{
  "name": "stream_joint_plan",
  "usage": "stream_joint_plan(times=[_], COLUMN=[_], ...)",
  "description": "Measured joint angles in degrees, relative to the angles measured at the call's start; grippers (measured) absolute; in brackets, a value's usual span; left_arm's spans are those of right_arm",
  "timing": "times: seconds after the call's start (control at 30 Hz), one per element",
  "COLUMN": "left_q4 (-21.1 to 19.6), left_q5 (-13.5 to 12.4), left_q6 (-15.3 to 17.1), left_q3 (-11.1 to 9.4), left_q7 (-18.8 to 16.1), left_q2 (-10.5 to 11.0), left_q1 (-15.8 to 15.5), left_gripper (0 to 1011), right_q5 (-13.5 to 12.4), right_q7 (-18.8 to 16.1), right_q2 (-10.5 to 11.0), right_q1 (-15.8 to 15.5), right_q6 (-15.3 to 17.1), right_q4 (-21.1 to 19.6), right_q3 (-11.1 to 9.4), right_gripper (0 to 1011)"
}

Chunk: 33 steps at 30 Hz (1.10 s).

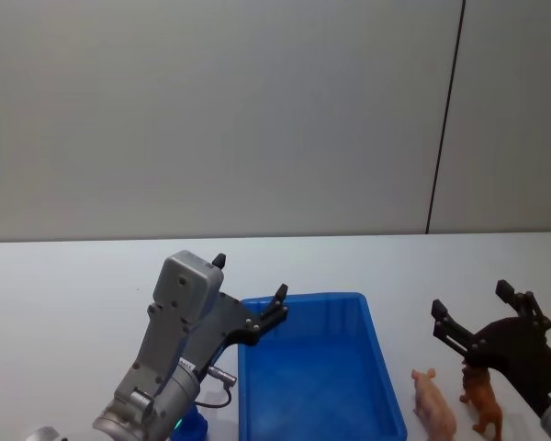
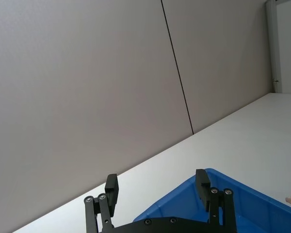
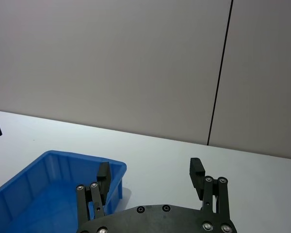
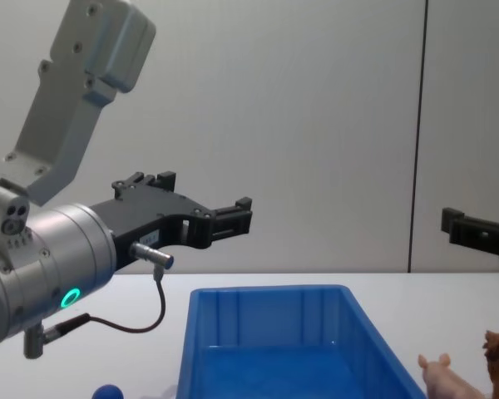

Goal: Pick up the two dolls from the table and place them into the box.

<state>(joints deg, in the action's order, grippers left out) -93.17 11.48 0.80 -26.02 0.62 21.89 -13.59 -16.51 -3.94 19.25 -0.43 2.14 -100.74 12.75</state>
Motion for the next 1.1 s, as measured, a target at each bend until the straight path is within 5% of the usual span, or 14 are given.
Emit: stream_joint_plan(times=[1.1], left_q4=[0.0], left_q5=[0.0], left_q6=[0.0], left_q3=[0.0], left_q7=[0.0], left_q2=[0.0], left_q1=[0.0], left_gripper=[1002], right_q5=[-0.4], right_q7=[4.4], right_q2=[1.6], right_q1=[-1.5], right_q6=[8.5], right_q4=[1.3], right_q3=[-2.3], right_gripper=[1001])
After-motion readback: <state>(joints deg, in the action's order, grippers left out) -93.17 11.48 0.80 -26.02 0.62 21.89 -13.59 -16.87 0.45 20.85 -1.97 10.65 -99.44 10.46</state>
